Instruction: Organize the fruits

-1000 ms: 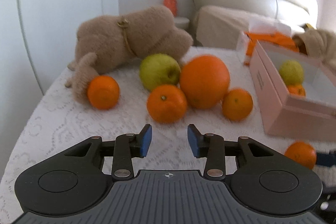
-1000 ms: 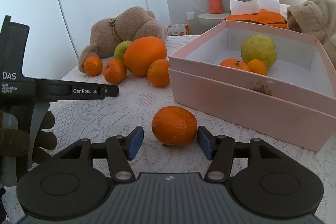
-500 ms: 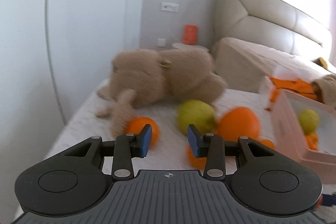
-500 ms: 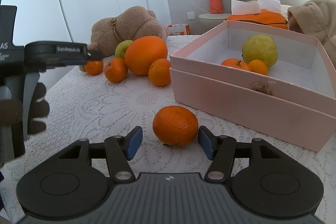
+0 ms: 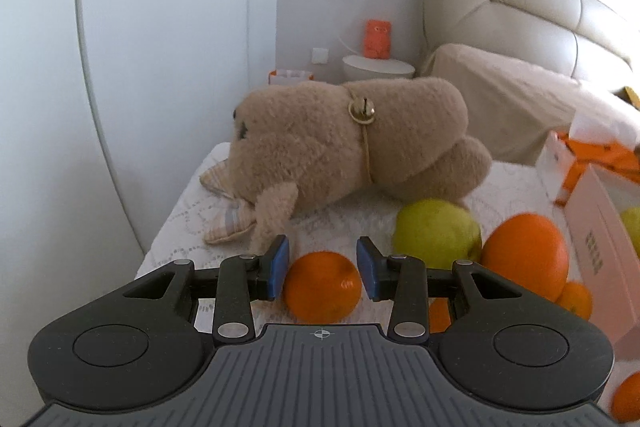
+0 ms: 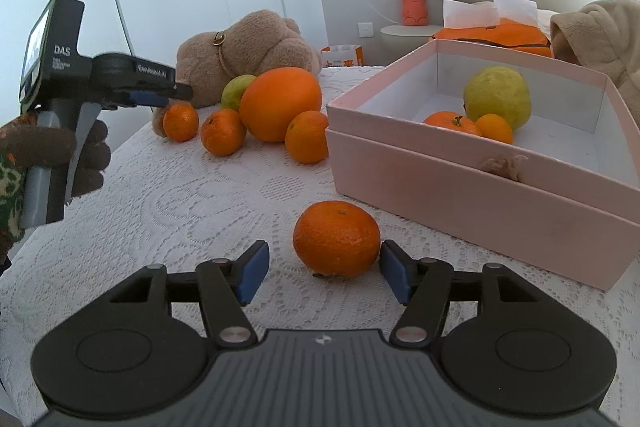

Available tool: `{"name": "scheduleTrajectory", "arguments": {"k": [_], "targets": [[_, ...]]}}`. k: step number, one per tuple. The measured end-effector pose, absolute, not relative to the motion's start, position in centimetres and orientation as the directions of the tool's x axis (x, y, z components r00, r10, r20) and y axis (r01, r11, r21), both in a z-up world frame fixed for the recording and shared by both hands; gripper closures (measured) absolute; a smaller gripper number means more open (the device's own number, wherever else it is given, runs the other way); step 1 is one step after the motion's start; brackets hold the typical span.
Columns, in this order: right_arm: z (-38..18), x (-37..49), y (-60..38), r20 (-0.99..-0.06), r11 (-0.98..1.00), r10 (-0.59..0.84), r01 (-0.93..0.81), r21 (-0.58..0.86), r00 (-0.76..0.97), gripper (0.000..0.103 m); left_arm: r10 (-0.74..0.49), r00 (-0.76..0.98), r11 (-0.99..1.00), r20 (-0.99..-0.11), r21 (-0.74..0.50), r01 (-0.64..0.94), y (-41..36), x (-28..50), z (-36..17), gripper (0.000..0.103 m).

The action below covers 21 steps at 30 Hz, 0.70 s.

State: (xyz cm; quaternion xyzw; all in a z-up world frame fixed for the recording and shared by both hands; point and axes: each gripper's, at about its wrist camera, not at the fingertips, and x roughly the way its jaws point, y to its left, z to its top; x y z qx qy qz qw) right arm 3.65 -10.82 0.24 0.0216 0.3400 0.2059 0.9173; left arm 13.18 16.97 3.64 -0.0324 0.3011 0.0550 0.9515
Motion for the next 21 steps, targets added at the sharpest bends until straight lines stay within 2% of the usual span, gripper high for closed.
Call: {"name": "scheduleTrajectory", "arguments": {"k": [4,8,10,13,18,21], "targets": [[0.2,3.7,-10.8,-0.615,0.914,0.392,-0.362,0.180,0.684,0.041,0.015,0.840,0.996,-0.542,-0.066,-0.061,16.0,12.2,4.5,0.062],[0.2,3.7,-10.8,-0.615,0.915,0.392,-0.362,0.180,0.684,0.040,-0.141,0.830,0.988,-0.539,-0.132,0.083,14.4,11.9,5.2,0.061],[0.2,3.7,-10.8,-0.615,0.914,0.392,-0.362,0.180,0.684,0.040,-0.147,0.827,0.988,-0.542,-0.116,0.100,13.6,12.2,5.4,0.061],[0.2,3.7,-10.8,-0.616,0.915,0.392,-0.362,0.180,0.684,0.040,-0.152,0.818,0.983,-0.555,-0.172,0.066,13.6,13.9,6.1,0.061],[0.2,3.7,-10.8,-0.616,0.915,0.392,-0.362,0.180,0.684,0.040,-0.141,0.741,0.947,-0.657,-0.309,-0.094,14.7,17.9,6.0,0.062],[0.2,3.7,-10.8,-0.615,0.914,0.392,-0.362,0.181,0.684,0.040,-0.112,0.737,0.950,-0.667,-0.289,-0.118,14.2,19.0,5.8,0.062]]}}
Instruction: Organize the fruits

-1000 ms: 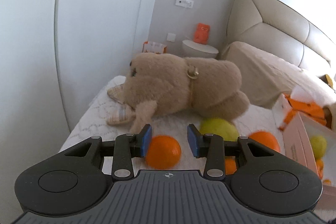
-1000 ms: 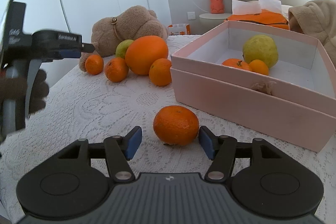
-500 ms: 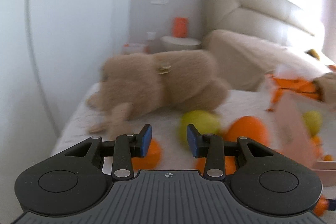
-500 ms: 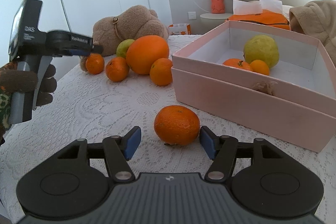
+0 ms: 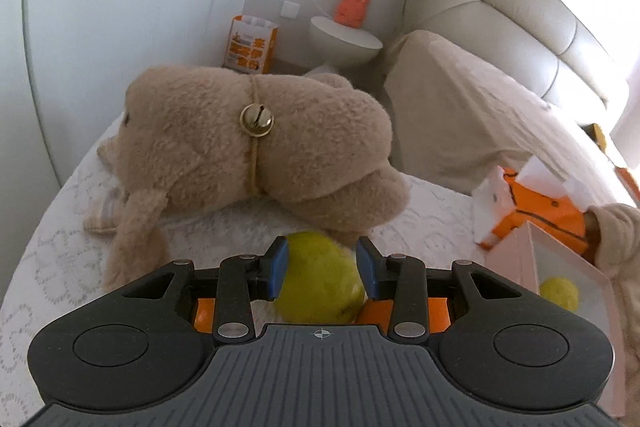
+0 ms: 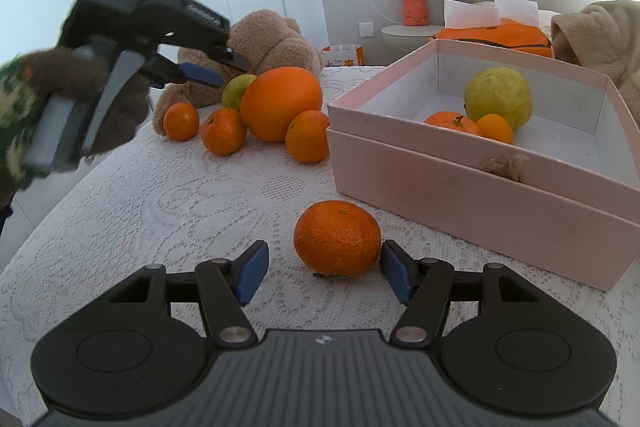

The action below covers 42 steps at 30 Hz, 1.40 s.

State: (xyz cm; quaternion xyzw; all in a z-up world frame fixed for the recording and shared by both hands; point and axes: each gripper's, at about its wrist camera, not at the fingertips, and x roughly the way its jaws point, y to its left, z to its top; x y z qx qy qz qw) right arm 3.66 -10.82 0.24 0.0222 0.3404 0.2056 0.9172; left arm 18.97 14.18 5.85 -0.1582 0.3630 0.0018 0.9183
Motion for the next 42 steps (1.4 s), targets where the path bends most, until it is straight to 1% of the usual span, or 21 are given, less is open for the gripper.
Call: {"name": "scheduleTrajectory", "arguments": {"k": [2,4,7,15,17,18,19,21,22,24,26,28,31,34,36,38,40,42], "targets": [[0.2,3.7,-10.8,-0.615,0.915,0.392,-0.362,0.181,0.684,0.040,-0.073,0.732,0.957,-0.678,-0.254,-0.139,13.8,19.5,5.6,0.060],[0.2,3.7,-10.8,-0.616,0.915,0.392,-0.362,0.180,0.684,0.040,-0.073,0.736,0.958,-0.674,-0.251,-0.136,13.8,19.7,5.2,0.058],[0.2,3.7,-10.8,-0.616,0.915,0.392,-0.362,0.180,0.684,0.040,-0.072,0.749,0.964,-0.658,-0.238,-0.117,13.4,19.7,4.9,0.057],[0.2,3.7,-10.8,-0.616,0.915,0.391,-0.361,0.180,0.684,0.040,-0.120,0.762,0.955,-0.637,-0.285,-0.088,14.4,17.0,4.6,0.057],[0.2,3.7,-10.8,-0.616,0.915,0.391,-0.361,0.180,0.684,0.040,-0.148,0.742,0.962,-0.654,-0.270,-0.047,14.2,15.5,4.4,0.058],[0.2,3.7,-10.8,-0.616,0.915,0.391,-0.361,0.180,0.684,0.040,-0.155,0.718,0.967,-0.679,-0.252,-0.029,14.1,14.5,4.1,0.057],[0.2,3.7,-10.9,-0.615,0.914,0.393,-0.362,0.182,0.683,0.040,-0.172,0.730,0.965,-0.661,-0.261,-0.009,14.1,13.3,3.8,0.050],[0.2,3.7,-11.0,-0.614,0.913,0.397,-0.362,0.187,0.682,0.040,-0.186,0.756,0.961,-0.628,-0.276,0.007,14.4,10.8,3.7,0.051],[0.2,3.7,-10.9,-0.614,0.913,0.396,-0.363,0.186,0.682,0.040,-0.182,0.772,0.962,-0.609,-0.273,0.012,14.4,9.8,3.7,0.055],[0.2,3.7,-10.9,-0.616,0.913,0.395,-0.366,0.182,0.681,0.040,-0.173,0.796,0.966,-0.580,-0.256,0.023,14.3,8.4,3.5,0.055],[0.2,3.7,-10.8,-0.618,0.912,0.395,-0.370,0.177,0.679,0.039,-0.181,0.796,0.970,-0.578,-0.239,0.046,14.0,7.8,3.2,0.055],[0.3,3.7,-10.8,-0.621,0.914,0.391,-0.369,0.171,0.680,0.039,-0.178,0.784,0.977,-0.595,-0.200,0.069,13.3,7.3,2.8,0.055],[0.9,3.6,-10.5,-0.625,0.924,0.366,-0.349,0.156,0.690,0.040,-0.130,0.790,0.989,-0.600,-0.134,0.062,13.1,6.2,2.1,0.055],[3.5,4.2,-9.6,-0.583,0.899,0.427,-0.391,0.195,0.691,0.039,-0.098,0.802,0.990,-0.590,-0.142,0.017,14.1,4.8,1.6,0.055],[6.0,5.1,-7.5,-0.559,0.887,0.439,-0.439,0.143,0.704,0.039,-0.097,0.801,0.985,-0.591,-0.173,-0.008,15.1,4.1,1.3,0.055],[8.1,6.4,-4.4,-0.549,0.871,0.429,-0.490,0.039,0.718,0.039,-0.109,0.796,0.979,-0.595,-0.205,-0.019,16.1,3.7,1.2,0.055],[9.3,8.8,-0.9,-0.579,0.842,0.428,-0.539,-0.023,0.694,0.039,-0.101,0.805,0.979,-0.585,-0.202,-0.024,16.5,3.1,1.4,0.055],[9.3,12.2,2.2,-0.637,0.821,0.422,-0.570,-0.032,0.645,0.039,-0.070,0.815,0.986,-0.575,-0.166,-0.032,16.6,2.6,1.7,0.055]]}}
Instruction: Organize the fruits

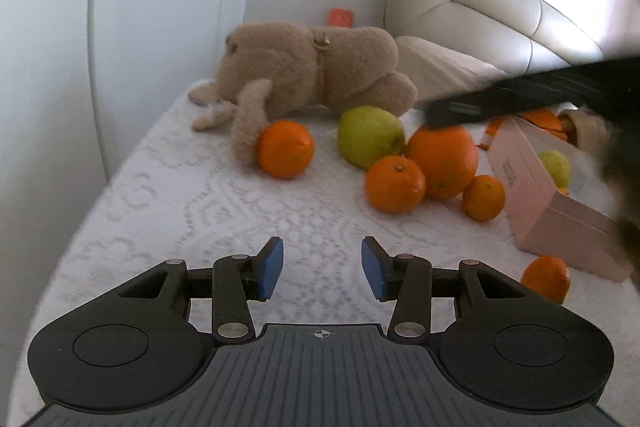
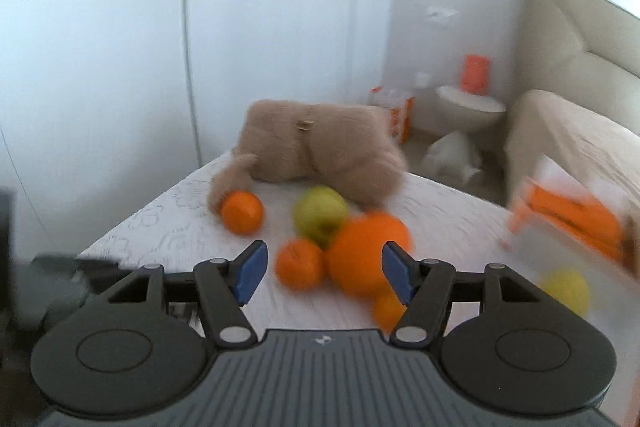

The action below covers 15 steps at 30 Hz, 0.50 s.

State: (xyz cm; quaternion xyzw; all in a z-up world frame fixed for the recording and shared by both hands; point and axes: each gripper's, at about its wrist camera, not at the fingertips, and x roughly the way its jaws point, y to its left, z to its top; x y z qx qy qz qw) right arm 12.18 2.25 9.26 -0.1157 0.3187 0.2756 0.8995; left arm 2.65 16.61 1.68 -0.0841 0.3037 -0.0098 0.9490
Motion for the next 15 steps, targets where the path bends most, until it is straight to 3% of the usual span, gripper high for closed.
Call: {"name": "scheduleTrajectory", "arguments": {"k": [6,11,15], "targets": [[6.0,21.1,8.2,-0.765,0.850,0.335,-0.527,-0.008,0.551,0.038,-0.052,0.817,0.987,-0.574,-0.153,-0.044,17.5,2.4,1.8,0.055],[3.1,23.5,10.8,-0.784,0.833,0.139,-0.500,-0.238,0.605,0.034,-0.069,0.813,0.984,-0.579,-0.174,-0.040,18.0,2.5,1.4,0.055],[2.2,24.0,10.5,-0.791,0.836,0.126,-0.493,-0.240,0.599,0.041,-0.079,0.810,0.982,-0.580,-0.187,-0.038,18.1,2.6,1.0,0.055]]}}
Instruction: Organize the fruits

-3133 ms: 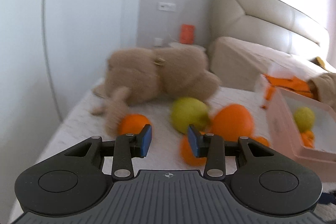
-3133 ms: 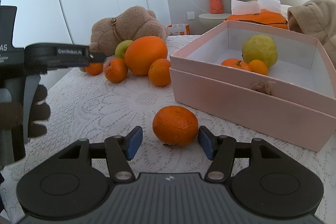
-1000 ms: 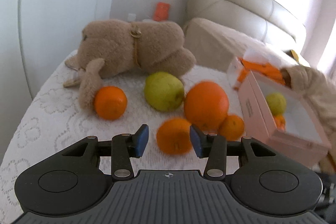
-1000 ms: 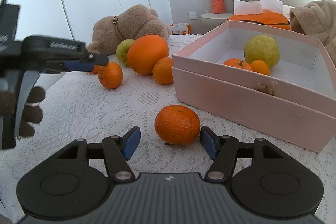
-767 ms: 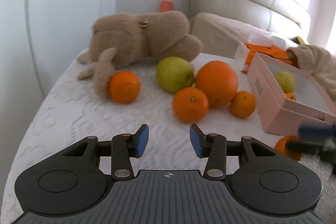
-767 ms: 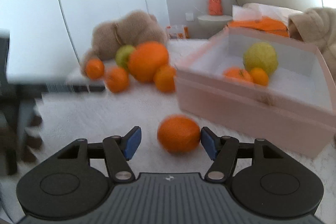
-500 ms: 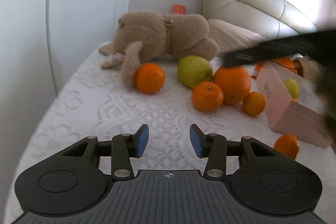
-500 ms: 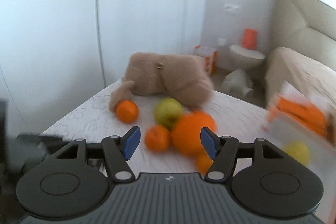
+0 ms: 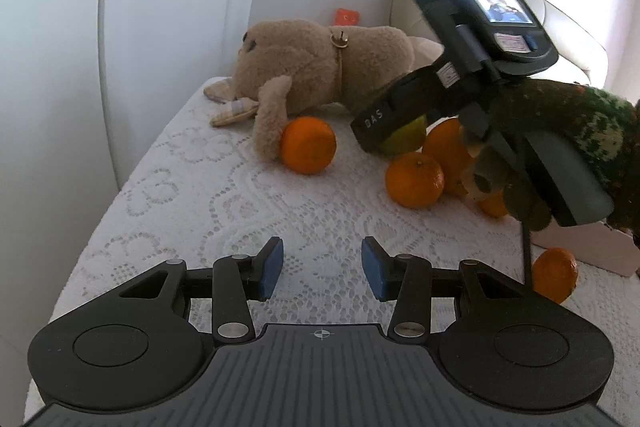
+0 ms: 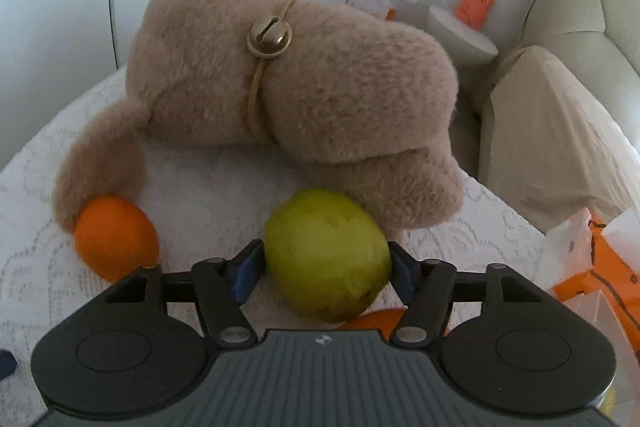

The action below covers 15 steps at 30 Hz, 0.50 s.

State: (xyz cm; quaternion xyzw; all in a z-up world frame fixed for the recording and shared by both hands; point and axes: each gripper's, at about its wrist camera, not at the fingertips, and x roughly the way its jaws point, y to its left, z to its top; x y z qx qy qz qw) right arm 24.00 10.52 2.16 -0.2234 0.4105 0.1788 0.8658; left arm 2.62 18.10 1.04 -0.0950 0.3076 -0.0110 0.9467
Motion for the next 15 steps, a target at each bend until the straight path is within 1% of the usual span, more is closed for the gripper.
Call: {"name": "scheduleTrajectory", "arguments": {"k": [2,4,7,9,12,15], "targets": [[2.5,23.5,10.1,-0.787,0.833,0.156,-0.507,-0.219,0.597,0.042,-0.082,0.811,0.982,-0.580,-0.187,-0.034,18.1,2.7,1.0,0.055],[3.3,22.8,9.2,-0.781,0.843,0.210,-0.513,-0.160,0.588,0.042,-0.085,0.813,0.983,-0.576,-0.183,-0.026,17.9,2.7,1.0,0.055],[5.7,20.4,6.9,-0.739,0.848,0.352,-0.529,-0.008,0.575,0.042,-0.093,0.812,0.984,-0.576,-0.179,-0.014,17.6,2.6,1.1,0.055],[7.6,17.4,5.2,-0.699,0.821,0.431,-0.570,0.041,0.571,0.042,-0.091,0.811,0.985,-0.577,-0.174,-0.013,17.4,2.6,1.0,0.055],[8.9,13.1,2.8,-0.674,0.803,0.464,-0.594,0.045,0.575,0.042,-0.091,0.810,0.983,-0.579,-0.182,-0.020,17.5,2.6,1.0,0.055],[8.2,9.7,0.4,-0.681,0.808,0.460,-0.587,0.055,0.570,0.042,-0.083,0.814,0.974,-0.575,-0.218,-0.055,18.2,2.6,0.9,0.055]]}}
